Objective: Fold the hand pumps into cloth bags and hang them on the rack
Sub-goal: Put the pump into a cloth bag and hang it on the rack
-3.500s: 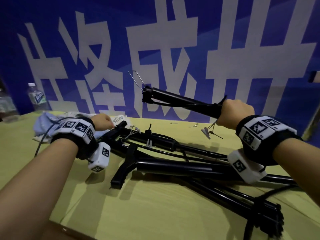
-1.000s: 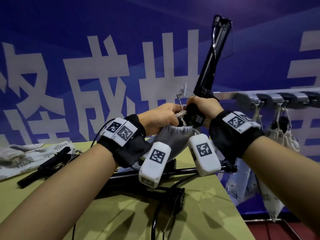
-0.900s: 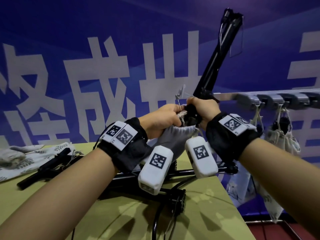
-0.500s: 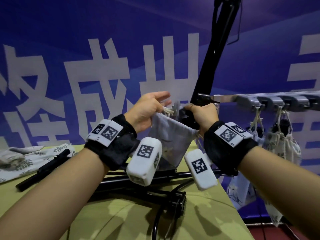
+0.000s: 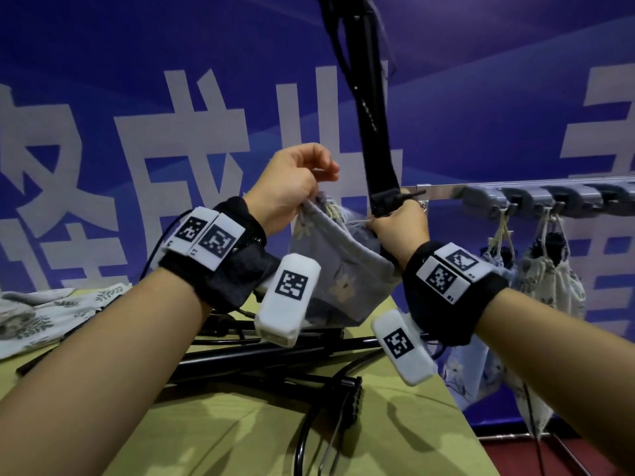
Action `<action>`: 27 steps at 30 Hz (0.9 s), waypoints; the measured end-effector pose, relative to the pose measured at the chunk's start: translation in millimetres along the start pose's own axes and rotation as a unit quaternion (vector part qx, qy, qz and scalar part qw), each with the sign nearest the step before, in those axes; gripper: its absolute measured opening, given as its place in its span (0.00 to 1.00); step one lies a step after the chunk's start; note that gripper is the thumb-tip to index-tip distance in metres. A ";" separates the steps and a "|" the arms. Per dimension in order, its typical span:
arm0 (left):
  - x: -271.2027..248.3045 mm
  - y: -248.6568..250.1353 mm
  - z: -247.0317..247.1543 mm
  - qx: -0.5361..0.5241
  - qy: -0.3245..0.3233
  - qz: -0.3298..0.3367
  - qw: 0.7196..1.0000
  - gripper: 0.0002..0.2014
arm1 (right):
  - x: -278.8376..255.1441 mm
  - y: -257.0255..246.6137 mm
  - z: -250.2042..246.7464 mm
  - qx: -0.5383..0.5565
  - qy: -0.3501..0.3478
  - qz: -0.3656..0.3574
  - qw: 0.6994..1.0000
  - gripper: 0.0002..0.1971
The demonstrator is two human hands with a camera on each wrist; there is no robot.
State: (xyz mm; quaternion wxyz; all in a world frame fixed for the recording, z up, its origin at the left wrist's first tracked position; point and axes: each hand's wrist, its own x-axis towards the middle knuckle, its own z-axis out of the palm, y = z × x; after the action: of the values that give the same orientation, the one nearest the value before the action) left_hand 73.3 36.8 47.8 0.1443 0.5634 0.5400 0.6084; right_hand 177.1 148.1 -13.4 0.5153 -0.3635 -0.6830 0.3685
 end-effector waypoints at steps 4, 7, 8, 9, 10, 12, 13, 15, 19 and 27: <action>5.9 0.7 11.3 0.051 0.005 0.041 0.998 0.23 | -7.9 0.3 -0.9 -0.071 -0.005 -0.063 0.995 0.11; 19.9 -9.0 17.2 0.063 0.101 0.024 0.993 0.19 | -14.0 2.1 -3.0 -0.106 0.000 -0.072 0.992 0.12; 24.1 -13.5 18.9 0.053 0.133 0.009 0.990 0.17 | -15.7 3.0 -3.2 -0.114 0.001 -0.078 0.990 0.13; 27.0 -16.8 21.0 0.027 0.155 -0.009 0.988 0.16 | -17.5 3.7 -3.3 -0.118 0.001 -0.091 0.989 0.13; 28.6 -18.8 23.5 -0.007 0.172 -0.024 0.985 0.15 | -19.6 4.3 -2.9 -0.117 -0.001 -0.104 0.988 0.13; 29.5 -18.6 28.6 -0.063 0.201 -0.036 0.977 0.14 | -22.8 5.4 -3.0 -0.114 -0.011 -0.115 0.987 0.14; 28.2 -16.0 31.7 -0.087 0.214 -0.040 0.972 0.12 | -24.3 5.0 -4.0 -0.118 -0.020 -0.108 0.987 0.14; 25.5 -12.7 35.3 -0.150 0.230 -0.055 0.960 0.12 | -24.5 3.1 -6.8 -0.135 -0.035 -0.089 0.986 0.14; 17.4 -8.4 42.5 -0.272 0.191 -0.078 0.940 0.14 | -26.4 -4.4 -11.1 -0.171 -0.046 -0.089 0.980 0.12; 22.5 -5.0 56.3 -0.189 0.179 -0.099 0.960 0.12 | -26.0 -4.6 -18.8 -0.248 -0.046 -0.119 0.960 0.17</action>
State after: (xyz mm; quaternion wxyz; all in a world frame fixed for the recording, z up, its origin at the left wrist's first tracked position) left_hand 111.2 84.2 43.4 0.2084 0.3513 0.4854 0.7730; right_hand 200.1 125.6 -17.0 0.4169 -0.3789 -0.8142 0.1400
